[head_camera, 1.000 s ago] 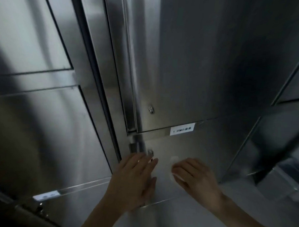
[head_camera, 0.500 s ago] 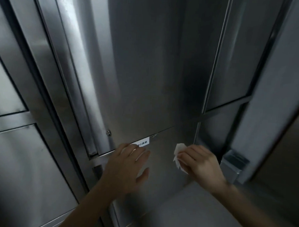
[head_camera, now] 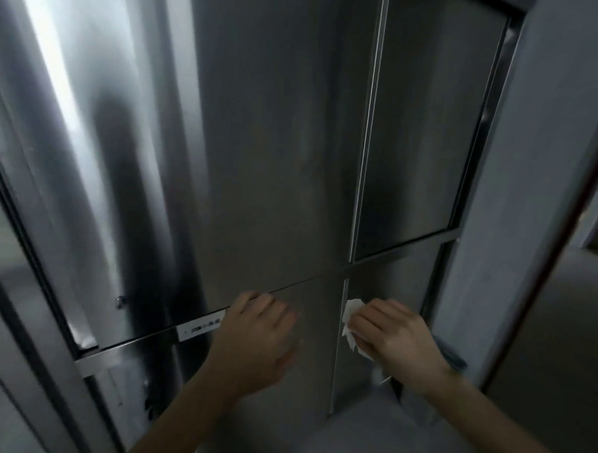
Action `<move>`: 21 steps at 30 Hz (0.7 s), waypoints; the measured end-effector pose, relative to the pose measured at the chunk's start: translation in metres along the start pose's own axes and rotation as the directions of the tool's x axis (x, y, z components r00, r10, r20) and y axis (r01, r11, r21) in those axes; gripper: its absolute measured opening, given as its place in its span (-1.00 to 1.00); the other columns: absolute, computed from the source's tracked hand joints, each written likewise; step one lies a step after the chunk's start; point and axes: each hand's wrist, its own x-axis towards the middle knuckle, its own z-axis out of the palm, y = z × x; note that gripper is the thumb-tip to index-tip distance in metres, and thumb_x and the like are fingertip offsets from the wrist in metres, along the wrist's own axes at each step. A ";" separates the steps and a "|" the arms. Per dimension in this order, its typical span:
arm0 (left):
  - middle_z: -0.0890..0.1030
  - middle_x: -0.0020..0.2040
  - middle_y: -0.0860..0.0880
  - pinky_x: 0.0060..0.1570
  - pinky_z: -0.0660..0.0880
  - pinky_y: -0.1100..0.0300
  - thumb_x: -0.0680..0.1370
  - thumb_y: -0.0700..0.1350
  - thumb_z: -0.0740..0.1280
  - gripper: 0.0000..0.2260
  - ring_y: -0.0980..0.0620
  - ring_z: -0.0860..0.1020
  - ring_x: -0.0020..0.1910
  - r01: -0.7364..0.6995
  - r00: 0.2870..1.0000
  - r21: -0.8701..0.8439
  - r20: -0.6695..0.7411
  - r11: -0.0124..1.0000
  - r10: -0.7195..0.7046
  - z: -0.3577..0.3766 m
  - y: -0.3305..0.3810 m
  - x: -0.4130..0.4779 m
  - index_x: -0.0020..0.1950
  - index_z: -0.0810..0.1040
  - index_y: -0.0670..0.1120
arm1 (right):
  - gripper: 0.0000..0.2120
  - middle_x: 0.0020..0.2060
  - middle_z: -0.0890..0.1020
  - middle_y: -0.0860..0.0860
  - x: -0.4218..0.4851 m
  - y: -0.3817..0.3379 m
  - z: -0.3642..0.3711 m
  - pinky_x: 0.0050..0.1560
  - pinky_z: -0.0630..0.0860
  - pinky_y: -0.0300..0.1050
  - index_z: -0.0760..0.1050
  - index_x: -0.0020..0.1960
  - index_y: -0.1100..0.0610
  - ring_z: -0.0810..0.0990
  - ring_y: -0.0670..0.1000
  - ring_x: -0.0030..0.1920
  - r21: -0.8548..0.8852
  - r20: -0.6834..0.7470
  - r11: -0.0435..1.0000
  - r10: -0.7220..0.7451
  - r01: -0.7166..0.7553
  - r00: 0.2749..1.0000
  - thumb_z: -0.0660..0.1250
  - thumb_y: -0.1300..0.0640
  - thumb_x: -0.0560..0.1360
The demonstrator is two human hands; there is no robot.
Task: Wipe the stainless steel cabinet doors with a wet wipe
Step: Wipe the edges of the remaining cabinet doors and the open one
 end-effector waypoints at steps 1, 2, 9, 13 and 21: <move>0.67 -0.11 -0.03 -0.03 0.52 0.08 0.46 0.09 0.24 -0.65 -0.05 0.62 -0.16 0.001 1.000 -0.001 -0.003 1.000 -0.001 0.003 0.009 0.011 -0.02 0.69 -0.11 | -0.87 -0.34 0.54 -0.04 -0.004 0.013 -0.003 -0.36 0.36 -0.15 0.53 -0.29 0.10 0.49 0.01 -0.35 -0.005 -0.008 1.000 -0.010 0.010 1.000 0.42 0.25 0.38; 0.67 -0.12 -0.04 -0.05 0.53 0.07 0.46 0.08 0.24 -0.66 -0.06 0.62 -0.16 0.000 1.000 0.002 -0.005 1.000 0.000 0.006 0.017 0.021 -0.03 0.68 -0.11 | -0.88 -0.34 0.55 -0.04 -0.008 0.025 -0.007 -0.35 0.36 -0.15 0.53 -0.29 0.10 0.50 0.01 -0.35 -0.009 -0.015 1.000 -0.019 0.019 1.000 0.38 0.24 0.39; 0.65 -0.13 -0.05 0.00 0.37 0.04 0.47 0.07 0.22 -0.66 -0.10 0.61 -0.15 0.002 0.999 0.097 -0.035 0.995 0.001 0.024 0.052 0.085 -0.02 0.68 -0.12 | -0.81 -0.35 0.56 -0.02 -0.030 0.096 -0.021 -0.40 0.43 -0.12 0.55 -0.29 0.12 0.51 0.02 -0.37 -0.005 -0.050 0.999 -0.052 0.052 0.997 0.25 0.22 0.48; 0.65 -0.12 -0.04 -0.01 0.38 0.04 0.48 0.06 0.22 -0.66 -0.10 0.61 -0.14 -0.011 1.000 0.115 -0.022 0.993 0.014 0.038 0.057 0.118 0.01 0.68 -0.11 | -0.90 -0.34 0.57 -0.02 -0.040 0.131 -0.019 -0.40 0.44 -0.12 0.56 -0.28 0.13 0.51 0.02 -0.37 -0.012 -0.039 0.998 -0.057 0.057 0.998 0.39 0.27 0.39; 0.67 -0.08 -0.02 -0.03 0.50 0.05 0.49 0.05 0.24 -0.68 -0.09 0.62 -0.10 -0.004 0.999 0.130 0.033 0.991 0.000 0.094 0.048 0.165 0.03 0.69 -0.09 | -0.88 -0.35 0.57 0.00 -0.044 0.197 0.015 -0.40 0.44 -0.15 0.55 -0.30 0.14 0.51 0.03 -0.38 -0.035 -0.049 0.997 -0.077 0.076 0.996 0.47 0.29 0.31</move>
